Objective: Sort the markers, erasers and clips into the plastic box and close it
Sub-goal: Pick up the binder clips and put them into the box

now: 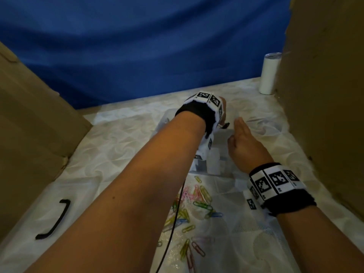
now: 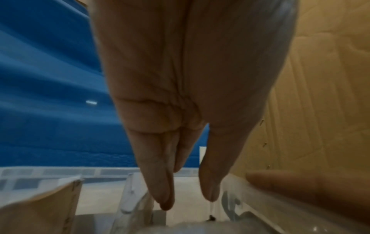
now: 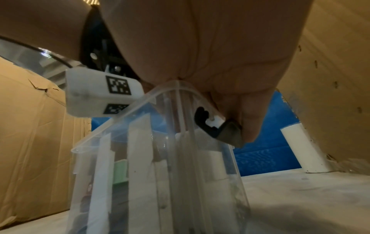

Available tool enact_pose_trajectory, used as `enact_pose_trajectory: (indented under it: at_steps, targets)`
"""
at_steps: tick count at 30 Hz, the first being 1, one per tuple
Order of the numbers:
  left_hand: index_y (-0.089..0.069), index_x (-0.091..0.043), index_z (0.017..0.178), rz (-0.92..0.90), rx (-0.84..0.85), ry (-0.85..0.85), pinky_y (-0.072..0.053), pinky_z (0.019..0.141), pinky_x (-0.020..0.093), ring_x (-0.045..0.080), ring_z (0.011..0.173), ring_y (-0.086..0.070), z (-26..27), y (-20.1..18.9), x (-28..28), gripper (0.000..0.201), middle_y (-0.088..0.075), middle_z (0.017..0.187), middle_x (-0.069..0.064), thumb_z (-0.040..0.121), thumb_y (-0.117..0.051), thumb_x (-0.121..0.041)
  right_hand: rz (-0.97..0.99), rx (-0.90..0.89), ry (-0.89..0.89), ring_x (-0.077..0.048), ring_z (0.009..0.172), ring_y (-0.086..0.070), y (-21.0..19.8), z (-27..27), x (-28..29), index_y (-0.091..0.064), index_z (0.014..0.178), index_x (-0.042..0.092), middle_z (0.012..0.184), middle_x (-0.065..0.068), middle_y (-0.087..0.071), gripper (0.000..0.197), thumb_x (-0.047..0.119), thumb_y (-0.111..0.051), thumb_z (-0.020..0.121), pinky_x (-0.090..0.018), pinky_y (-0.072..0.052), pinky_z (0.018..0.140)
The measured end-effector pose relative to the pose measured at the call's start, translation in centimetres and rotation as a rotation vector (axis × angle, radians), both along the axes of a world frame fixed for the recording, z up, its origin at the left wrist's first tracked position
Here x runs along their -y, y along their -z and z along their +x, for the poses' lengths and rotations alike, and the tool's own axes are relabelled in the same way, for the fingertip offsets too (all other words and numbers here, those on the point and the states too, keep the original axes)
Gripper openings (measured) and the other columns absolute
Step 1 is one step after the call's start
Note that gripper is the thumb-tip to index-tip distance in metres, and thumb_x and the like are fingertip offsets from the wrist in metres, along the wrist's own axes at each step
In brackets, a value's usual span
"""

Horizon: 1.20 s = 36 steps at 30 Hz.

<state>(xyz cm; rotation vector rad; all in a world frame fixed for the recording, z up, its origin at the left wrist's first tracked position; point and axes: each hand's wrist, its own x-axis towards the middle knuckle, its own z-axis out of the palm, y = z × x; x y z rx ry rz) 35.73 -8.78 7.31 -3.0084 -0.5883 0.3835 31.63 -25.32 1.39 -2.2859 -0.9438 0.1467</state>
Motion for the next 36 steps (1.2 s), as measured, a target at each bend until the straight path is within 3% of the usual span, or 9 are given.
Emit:
enact_pose_trajectory:
  at_steps: [2, 5, 9, 16, 20, 23, 28, 32, 36]
  targets:
    - [-0.05, -0.006, 0.134, 0.059, 0.02, 0.009, -0.043, 0.103, 0.044, 0.025, 0.125, -0.051, -0.5, 0.2, -0.2, 0.062, -0.049, 0.141, 0.013, 0.086, -0.061, -0.044, 0.001, -0.003, -0.005, -0.027, 0.138, -0.036, -0.1, -0.2, 0.0, -0.01, 0.152, 0.008, 0.162, -0.003, -0.001, 0.056, 0.022, -0.027, 0.101, -0.037, -0.037, 0.105]
    - [-0.045, -0.003, 0.137, -0.086, 0.096, -0.041, -0.036, 0.082, 0.019, 0.012, 0.095, -0.055, -2.7, -1.6, 1.3, 0.048, -0.049, 0.14, 0.011, 0.094, -0.055, -0.024, -0.017, -0.017, -0.008, -0.025, 0.141, -0.031, -0.1, -0.1, -0.1, -0.009, 0.152, 0.007, 0.162, -0.003, 0.001, 0.056, 0.02, -0.027, 0.101, -0.035, -0.033, 0.108]
    - [-0.039, -0.017, 0.141, -0.275, 0.338, -0.012, -0.041, 0.089, 0.023, 0.02, 0.12, -0.053, -7.6, -2.9, 2.5, 0.053, -0.051, 0.14, 0.004, 0.092, -0.058, -0.022, -0.049, -0.005, -0.001, -0.027, 0.141, -0.031, 0.2, 0.2, -0.3, -0.009, 0.152, 0.004, 0.162, -0.006, -0.001, 0.055, 0.017, -0.025, 0.101, -0.037, -0.03, 0.112]
    - [-0.046, -0.019, 0.134, -0.193, 0.489, 0.058, -0.044, 0.099, 0.034, 0.022, 0.117, -0.054, -20.4, -2.6, 3.7, 0.045, -0.054, 0.133, 0.004, 0.091, -0.054, -0.03, -0.143, 0.067, 0.019, -0.029, 0.147, -0.016, -0.6, -0.9, 0.0, -0.014, 0.151, 0.004, 0.162, -0.007, -0.002, 0.055, 0.017, -0.029, 0.1, -0.043, -0.02, 0.118]
    - [-0.05, -0.02, 0.131, -0.196, 0.495, 0.026, -0.042, 0.092, 0.027, 0.016, 0.113, -0.056, -27.8, -2.3, 3.1, 0.04, -0.056, 0.129, 0.001, 0.092, -0.054, -0.031, -0.076, 0.4, -0.048, -0.038, 0.143, -0.018, -2.7, -6.9, 0.7, -0.025, 0.147, 0.011, 0.159, -0.008, -0.013, 0.057, 0.026, -0.044, 0.095, -0.05, -0.021, 0.115]
    - [-0.056, -0.022, 0.124, -0.252, 0.439, -0.054, -0.049, 0.09, 0.029, 0.012, 0.107, -0.059, -32.8, -0.8, 2.2, 0.035, -0.058, 0.125, -0.002, 0.092, -0.054, -0.034, 0.003, 0.336, -0.369, -0.027, 0.119, -0.048, -2.9, -13.2, 1.4, -0.048, 0.128, 0.016, 0.133, -0.007, -0.048, 0.043, 0.029, -0.056, 0.088, -0.042, -0.041, 0.101]
    - [-0.062, -0.023, 0.108, -0.421, 0.229, -0.15, -0.054, 0.08, 0.029, 0.01, 0.091, -0.063, -39.2, 3.3, 1.9, 0.028, -0.062, 0.111, -0.005, 0.086, -0.063, -0.039, -0.485, 0.018, -0.866, -0.006, 0.085, -0.05, -0.7, -21.3, 3.0, -0.052, 0.112, 0.03, 0.11, 0.011, -0.051, 0.04, 0.049, -0.066, 0.079, -0.028, -0.048, 0.081]
    - [-0.06, -0.028, 0.113, -0.546, -0.041, -0.156, -0.051, 0.081, 0.023, 0.006, 0.093, -0.06, -42.6, 6.0, 3.6, 0.042, -0.057, 0.108, -0.012, 0.076, -0.072, -0.045, -0.71, 0.042, -0.925, -0.02, 0.091, -0.056, 1.8, -24.5, 3.3, -0.047, 0.113, 0.029, 0.113, 0.002, -0.043, 0.054, 0.051, -0.073, 0.071, -0.04, -0.052, 0.08]
    - [-0.059, -0.029, 0.112, -0.497, -0.131, -0.073, -0.048, 0.083, 0.024, 0.009, 0.094, -0.054, -44.2, 7.7, 4.2, 0.037, -0.05, 0.105, -0.008, 0.078, -0.071, -0.037, -0.685, 0.026, -0.876, -0.027, 0.088, -0.057, 2.8, -25.6, 2.9, -0.051, 0.11, 0.026, 0.111, -0.004, -0.041, 0.029, 0.031, -0.063, 0.083, -0.043, -0.052, 0.079]
